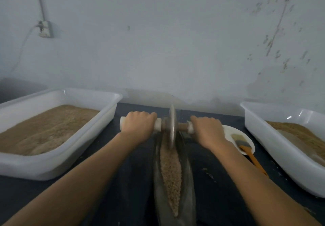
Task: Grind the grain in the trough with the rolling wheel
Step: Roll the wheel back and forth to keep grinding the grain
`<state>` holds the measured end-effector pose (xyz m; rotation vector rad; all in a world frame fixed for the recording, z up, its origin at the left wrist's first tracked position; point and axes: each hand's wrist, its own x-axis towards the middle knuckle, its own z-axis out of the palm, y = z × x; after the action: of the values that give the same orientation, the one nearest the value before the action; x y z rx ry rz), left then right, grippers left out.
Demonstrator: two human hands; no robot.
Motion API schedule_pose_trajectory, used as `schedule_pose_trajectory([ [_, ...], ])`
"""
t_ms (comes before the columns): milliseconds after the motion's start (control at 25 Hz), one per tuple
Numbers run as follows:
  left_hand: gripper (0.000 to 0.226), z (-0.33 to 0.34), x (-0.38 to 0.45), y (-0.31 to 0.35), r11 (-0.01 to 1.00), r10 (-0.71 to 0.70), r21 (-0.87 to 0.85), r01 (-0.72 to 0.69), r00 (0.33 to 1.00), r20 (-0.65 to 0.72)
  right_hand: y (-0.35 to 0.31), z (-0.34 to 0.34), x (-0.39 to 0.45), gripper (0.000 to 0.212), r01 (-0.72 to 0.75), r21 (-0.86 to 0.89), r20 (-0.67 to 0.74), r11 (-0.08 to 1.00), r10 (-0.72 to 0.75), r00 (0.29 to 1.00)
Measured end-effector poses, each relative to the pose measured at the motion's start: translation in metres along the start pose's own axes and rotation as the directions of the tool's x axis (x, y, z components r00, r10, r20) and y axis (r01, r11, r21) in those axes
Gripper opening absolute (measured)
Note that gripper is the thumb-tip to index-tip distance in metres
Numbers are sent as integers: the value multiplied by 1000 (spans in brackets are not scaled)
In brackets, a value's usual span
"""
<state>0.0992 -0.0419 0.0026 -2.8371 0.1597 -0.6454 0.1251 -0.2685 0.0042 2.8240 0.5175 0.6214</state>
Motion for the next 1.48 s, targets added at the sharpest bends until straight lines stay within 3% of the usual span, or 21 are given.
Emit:
schedule_pose_trajectory([
  [160, 20, -4, -42, 3, 994, 90, -54, -90, 996, 4, -4, -10, -52, 30, 66, 52, 39, 996, -68, 997],
  [320, 47, -21, -111, -1, 974, 207, -62, -217, 968, -140, 0, -35, -120, 60, 264, -33, -191, 964, -265, 945],
  [400, 44, -23, -114, -1, 978, 200, -36, -204, 975, -93, -2, -38, -118, 64, 242, -61, -138, 968, -248, 959],
  [480, 30, -12, -96, 2, 993, 98, -58, -99, 995, -5, -6, -33, -91, 57, 198, -106, -77, 974, -207, 975],
  [600, 14, -1, -40, 2, 999, 16, -33, -15, 1000, 24, -9, -17, -29, 24, 87, -80, -13, 993, -89, 996],
  [760, 14, -6, -11, 2, 999, 24, -35, -23, 999, 38, -7, -11, -10, 24, 20, 6, 30, 1000, -21, 999],
  [880, 34, -7, -57, 3, 990, 139, -31, -139, 990, -5, -4, -12, -69, 30, 111, 126, 47, 986, -118, 992],
  [1040, 64, -20, -100, -6, 953, 296, -27, -303, 944, -148, 0, -30, -119, 54, 275, 10, -180, 961, -269, 946],
  [1160, 40, -5, -82, -5, 988, 131, -83, -130, 991, 6, -11, -33, -81, 36, 247, -60, -89, 967, -252, 964],
  [1280, 22, 13, -36, -2, 996, 0, -86, -1, 1000, -8, -9, -21, -18, 24, 135, 40, 37, 990, -136, 990],
  [1360, 15, 11, -14, -1, 997, -16, -71, 15, 1000, -6, -5, -10, 3, 25, 87, 77, 61, 993, -91, 994],
  [1480, 21, -2, -21, 5, 997, 71, 13, -71, 997, -20, -5, -3, -24, 28, 89, 145, 50, 985, -97, 994],
])
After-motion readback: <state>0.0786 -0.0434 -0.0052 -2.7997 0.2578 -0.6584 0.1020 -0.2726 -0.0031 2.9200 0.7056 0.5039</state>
